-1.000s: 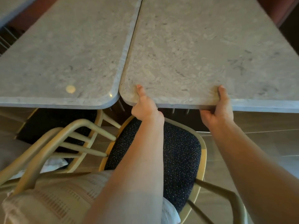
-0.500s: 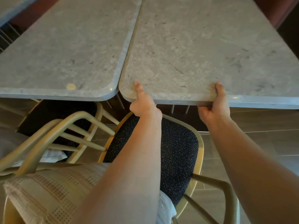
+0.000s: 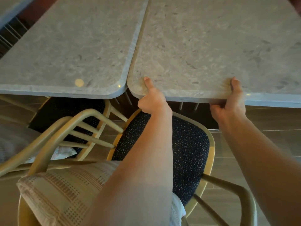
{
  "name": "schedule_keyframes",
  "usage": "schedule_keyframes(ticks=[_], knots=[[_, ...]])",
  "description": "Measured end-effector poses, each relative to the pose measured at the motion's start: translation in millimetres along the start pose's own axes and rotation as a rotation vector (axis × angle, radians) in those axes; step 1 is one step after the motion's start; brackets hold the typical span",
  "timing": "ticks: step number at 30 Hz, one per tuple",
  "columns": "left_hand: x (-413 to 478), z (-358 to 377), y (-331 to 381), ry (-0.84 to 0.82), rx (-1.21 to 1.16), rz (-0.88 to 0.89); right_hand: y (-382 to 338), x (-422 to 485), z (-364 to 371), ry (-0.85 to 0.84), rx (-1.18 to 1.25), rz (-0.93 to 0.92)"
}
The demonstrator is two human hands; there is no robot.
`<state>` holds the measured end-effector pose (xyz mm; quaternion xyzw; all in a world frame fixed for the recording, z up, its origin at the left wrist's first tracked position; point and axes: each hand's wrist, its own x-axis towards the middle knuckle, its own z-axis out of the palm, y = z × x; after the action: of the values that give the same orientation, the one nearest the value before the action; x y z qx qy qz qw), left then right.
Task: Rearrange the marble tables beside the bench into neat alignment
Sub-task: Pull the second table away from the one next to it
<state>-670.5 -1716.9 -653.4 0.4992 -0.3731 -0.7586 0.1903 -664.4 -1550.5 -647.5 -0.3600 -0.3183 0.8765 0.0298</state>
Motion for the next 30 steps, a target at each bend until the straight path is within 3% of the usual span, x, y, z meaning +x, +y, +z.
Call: schedule_keyframes(ticks=[9, 13, 19, 21, 23, 30], knots=[[-3, -1, 2, -0.068, 0.019, 0.002, -3, -9, 3, 0.012, -0.031, 0.004], [-17, -13, 14, -0.190, -0.006, -0.094, -8, -23, 1, -0.056, -0.002, 0.126], [-70, -43, 25, -0.319, 0.014, -0.160, 6, -80, -3, -0.216, -0.352, 0.279], [-97, -55, 34, -0.312, 0.132, -0.101, -6, -108, 0, -0.215, -0.544, 0.167], [-130, -66, 52, -0.339, 0.199, 0.056, -29, -142, 2, -0.290, -0.675, -0.061], [-280, -144, 188, -0.793, 0.068, 0.734, -143, -334, 9, -0.811, -0.785, -0.769]])
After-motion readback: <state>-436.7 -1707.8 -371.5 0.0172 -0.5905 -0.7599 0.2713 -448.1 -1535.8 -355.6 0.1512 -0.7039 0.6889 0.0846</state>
